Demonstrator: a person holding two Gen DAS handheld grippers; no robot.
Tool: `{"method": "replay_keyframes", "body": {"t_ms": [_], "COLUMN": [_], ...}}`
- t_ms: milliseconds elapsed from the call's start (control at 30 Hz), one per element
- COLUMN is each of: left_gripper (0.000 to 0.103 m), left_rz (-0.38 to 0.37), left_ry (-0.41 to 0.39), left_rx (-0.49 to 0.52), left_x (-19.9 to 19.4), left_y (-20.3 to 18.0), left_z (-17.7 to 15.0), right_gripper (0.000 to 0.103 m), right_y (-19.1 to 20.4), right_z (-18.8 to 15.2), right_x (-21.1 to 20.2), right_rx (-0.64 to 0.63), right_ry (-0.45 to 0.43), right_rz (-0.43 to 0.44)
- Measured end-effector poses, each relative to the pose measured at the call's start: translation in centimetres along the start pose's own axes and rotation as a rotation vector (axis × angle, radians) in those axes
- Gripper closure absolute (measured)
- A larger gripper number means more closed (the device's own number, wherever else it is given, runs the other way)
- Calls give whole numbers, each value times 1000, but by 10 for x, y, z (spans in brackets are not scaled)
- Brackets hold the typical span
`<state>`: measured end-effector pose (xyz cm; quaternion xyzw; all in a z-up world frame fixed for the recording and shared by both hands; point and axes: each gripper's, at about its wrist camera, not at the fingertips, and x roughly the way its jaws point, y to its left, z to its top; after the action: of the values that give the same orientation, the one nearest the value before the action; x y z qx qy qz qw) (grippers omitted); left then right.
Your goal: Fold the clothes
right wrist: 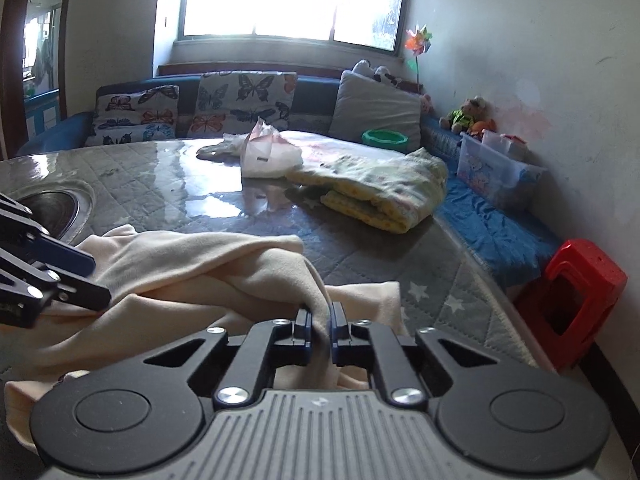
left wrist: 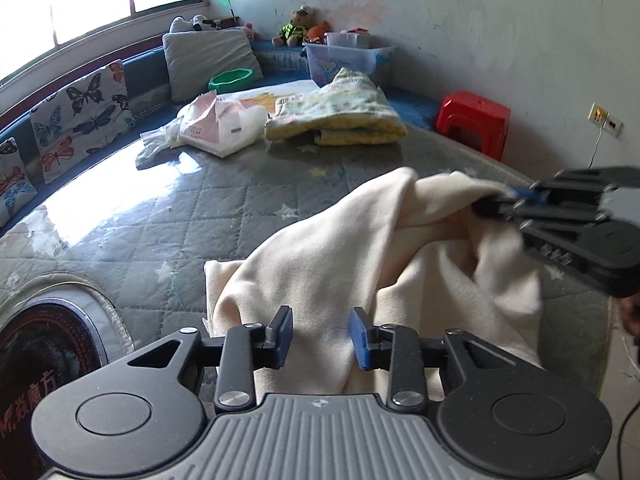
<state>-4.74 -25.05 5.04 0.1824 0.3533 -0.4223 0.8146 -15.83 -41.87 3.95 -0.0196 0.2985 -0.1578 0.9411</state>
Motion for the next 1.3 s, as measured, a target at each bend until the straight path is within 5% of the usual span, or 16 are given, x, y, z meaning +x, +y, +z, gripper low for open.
{"method": "replay_keyframes", "body": {"t_ms": [400,433,500,767,1100,1300], "left_gripper": [67,69,92,101,101,103], "left_rz": [-37,-39,-37,-5,57,158], "left_ry": [3,8,14,-70,-170,-153], "left_rx": [54,56,66,-25,-187,-319], "left_x": [-6,-4,-3,-38,-110,-136], "left_y": [-5,-5,-7,15,64,103], "left_z": [-11,-12,-15,-18,-53,-95], "right_gripper": [98,98,98,98,98,98], "right_y": [1,2,2,-4,-14,-5], "right_z": [14,15,17,15,-20,-46], "right_x": [-40,-43,-51,-86,-127,-127], "right_rx": [-16,-17,-19,-11,52,37], "right_ry": [-116,-123,-141,-197,-119,38], "right_rz": [-45,-46,-50,-93,-110,13]}}
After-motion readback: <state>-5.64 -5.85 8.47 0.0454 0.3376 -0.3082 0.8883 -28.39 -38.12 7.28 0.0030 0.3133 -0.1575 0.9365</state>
